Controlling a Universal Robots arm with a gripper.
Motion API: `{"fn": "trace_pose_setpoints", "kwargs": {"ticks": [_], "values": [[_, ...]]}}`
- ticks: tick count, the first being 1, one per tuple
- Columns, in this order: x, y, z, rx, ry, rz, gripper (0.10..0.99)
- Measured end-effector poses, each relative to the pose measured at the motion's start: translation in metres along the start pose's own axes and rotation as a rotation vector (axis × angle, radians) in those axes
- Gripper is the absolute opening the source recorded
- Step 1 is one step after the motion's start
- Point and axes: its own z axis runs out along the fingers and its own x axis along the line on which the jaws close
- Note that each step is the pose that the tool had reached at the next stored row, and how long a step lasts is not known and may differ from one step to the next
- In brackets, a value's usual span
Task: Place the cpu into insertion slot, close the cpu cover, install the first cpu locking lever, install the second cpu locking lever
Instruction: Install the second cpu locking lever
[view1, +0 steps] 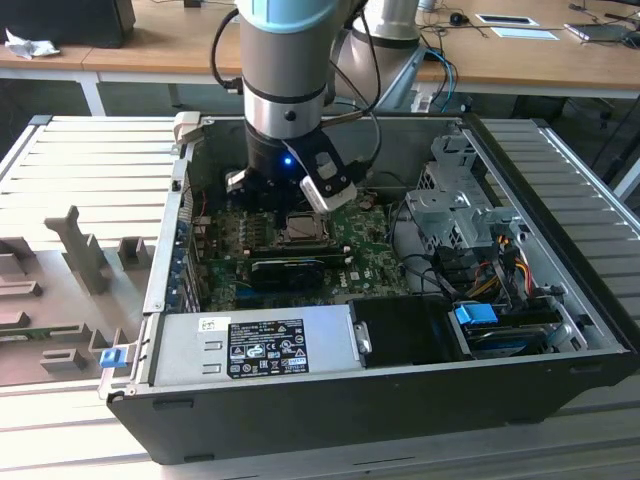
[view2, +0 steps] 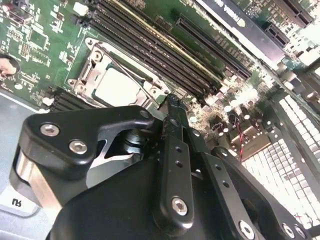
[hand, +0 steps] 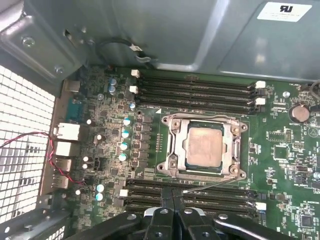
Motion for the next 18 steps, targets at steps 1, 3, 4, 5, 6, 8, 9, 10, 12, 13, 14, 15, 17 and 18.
{"fn": "trace_pose_setpoints", "kwargs": {"ticks": [1, 3, 4, 5, 6, 8, 9, 10, 12, 13, 14, 15, 17, 18], "values": [[-0.0019, -0.0002, 0.0001, 0.000, 0.0001, 0.000, 0.106], [-0.0095, -0.0012, 0.0016, -0.001, 0.0026, 0.001, 0.106], [-0.0120, -0.0016, 0.0023, -0.001, 0.0034, 0.001, 0.106], [-0.0150, -0.0021, 0.0036, -0.002, 0.0042, 0.001, 0.106], [-0.0179, -0.0026, 0.0050, -0.002, 0.0048, 0.001, 0.106], [-0.0190, -0.0035, 0.0094, -0.002, 0.0051, 0.001, 0.106], [-0.0178, -0.0040, 0.0129, -0.002, 0.0051, 0.001, 0.106], [-0.0148, -0.0043, 0.0160, -0.002, 0.0051, 0.001, 0.106], [-0.0097, -0.0050, 0.0229, -0.003, 0.0050, 0.001, 0.106], [-0.0088, -0.0052, 0.0248, -0.003, 0.0051, 0.001, 0.106], [-0.0080, -0.0055, 0.0267, -0.003, 0.0050, 0.001, 0.106], [-0.0079, -0.0058, 0.0287, -0.004, 0.0049, 0.001, 0.106], [-0.0079, -0.0065, 0.0325, -0.005, 0.0048, 0.001, 0.106], [-0.0078, -0.0067, 0.0338, -0.007, 0.0047, 0.001, 0.106]]}}
